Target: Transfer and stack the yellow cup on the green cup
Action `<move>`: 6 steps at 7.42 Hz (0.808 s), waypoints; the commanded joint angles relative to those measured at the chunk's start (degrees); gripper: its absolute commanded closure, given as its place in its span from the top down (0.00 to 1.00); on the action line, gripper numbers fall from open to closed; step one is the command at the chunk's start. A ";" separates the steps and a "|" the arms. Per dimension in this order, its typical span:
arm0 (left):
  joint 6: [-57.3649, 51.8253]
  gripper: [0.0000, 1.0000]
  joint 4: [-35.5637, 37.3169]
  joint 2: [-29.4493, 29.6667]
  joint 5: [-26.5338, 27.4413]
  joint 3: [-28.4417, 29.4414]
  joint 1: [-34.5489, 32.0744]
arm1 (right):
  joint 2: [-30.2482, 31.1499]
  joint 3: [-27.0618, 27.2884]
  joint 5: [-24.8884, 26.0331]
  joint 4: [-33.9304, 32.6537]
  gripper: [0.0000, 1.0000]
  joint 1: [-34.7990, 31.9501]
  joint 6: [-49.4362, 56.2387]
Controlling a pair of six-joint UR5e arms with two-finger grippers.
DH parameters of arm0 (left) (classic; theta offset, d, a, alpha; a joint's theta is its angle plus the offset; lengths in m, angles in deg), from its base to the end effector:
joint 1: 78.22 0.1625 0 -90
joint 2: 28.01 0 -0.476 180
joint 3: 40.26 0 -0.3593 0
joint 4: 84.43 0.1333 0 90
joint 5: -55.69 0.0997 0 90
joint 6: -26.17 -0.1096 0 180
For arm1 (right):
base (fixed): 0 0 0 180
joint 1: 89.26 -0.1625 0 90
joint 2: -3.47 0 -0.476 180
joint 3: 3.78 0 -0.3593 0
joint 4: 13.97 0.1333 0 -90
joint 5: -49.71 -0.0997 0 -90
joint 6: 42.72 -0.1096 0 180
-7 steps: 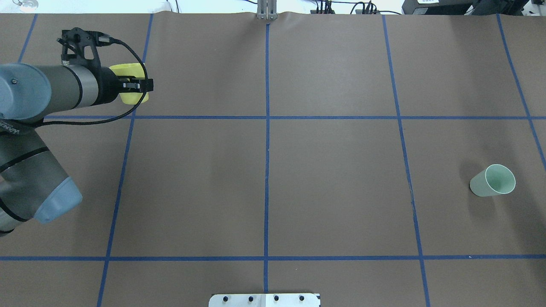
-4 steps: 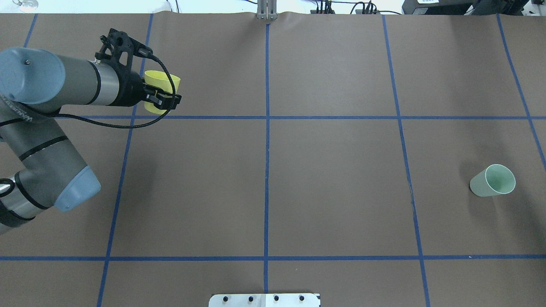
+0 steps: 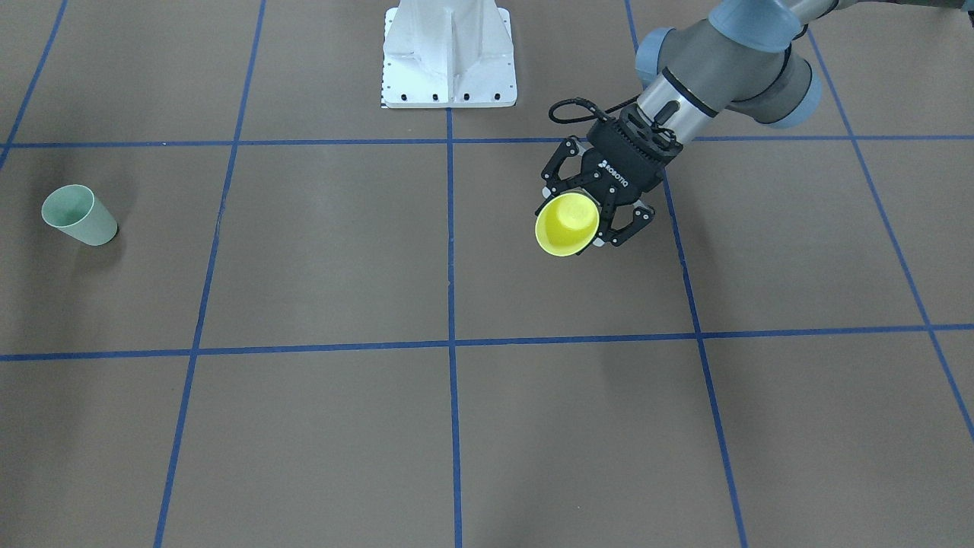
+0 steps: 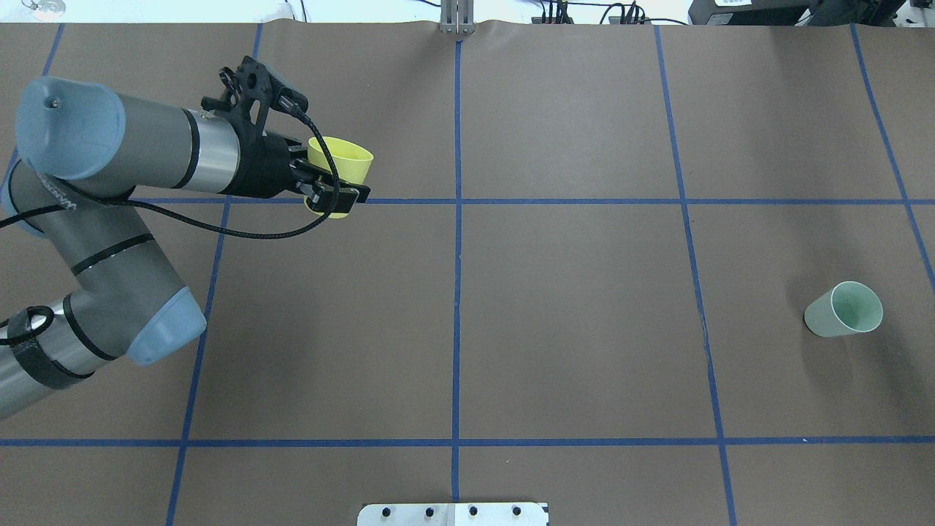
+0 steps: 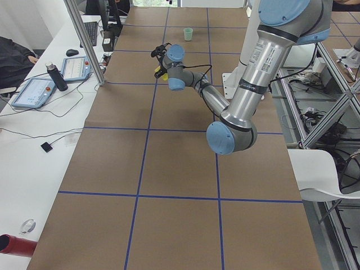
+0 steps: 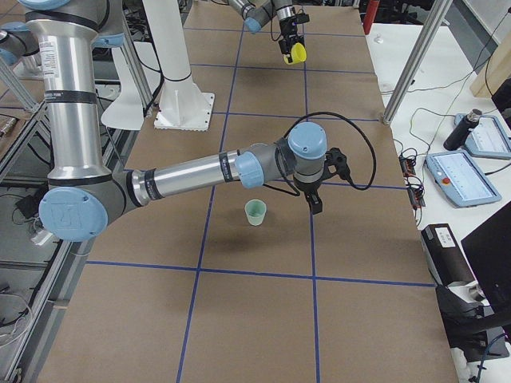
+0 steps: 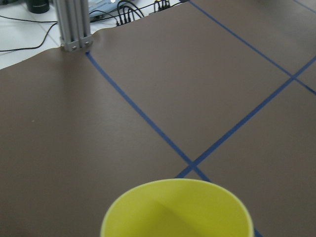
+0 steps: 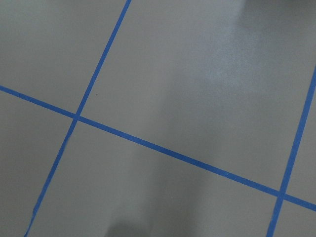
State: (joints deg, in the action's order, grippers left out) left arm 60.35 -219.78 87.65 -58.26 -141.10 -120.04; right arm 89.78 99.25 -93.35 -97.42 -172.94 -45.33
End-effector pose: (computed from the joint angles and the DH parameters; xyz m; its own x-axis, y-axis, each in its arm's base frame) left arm 0.3941 -0.4718 0.2933 0.3157 0.7320 -0.6037 0.0867 0.6114 0.7866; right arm -0.0088 -0.4944 0.5553 0.5666 -0.3380 0.7515 0.0754 0.9294 0.3612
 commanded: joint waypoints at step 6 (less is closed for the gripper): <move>0.01 0.00 -20.91 0.53 -0.66 9.88 6.66 | -24.31 0.25 4.35 1.00 0.95 27.23 -42.69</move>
State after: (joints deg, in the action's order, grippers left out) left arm 60.30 -238.91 88.26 -58.96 -131.89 -113.94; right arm 68.77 99.57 -90.48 -96.73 -149.42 -82.35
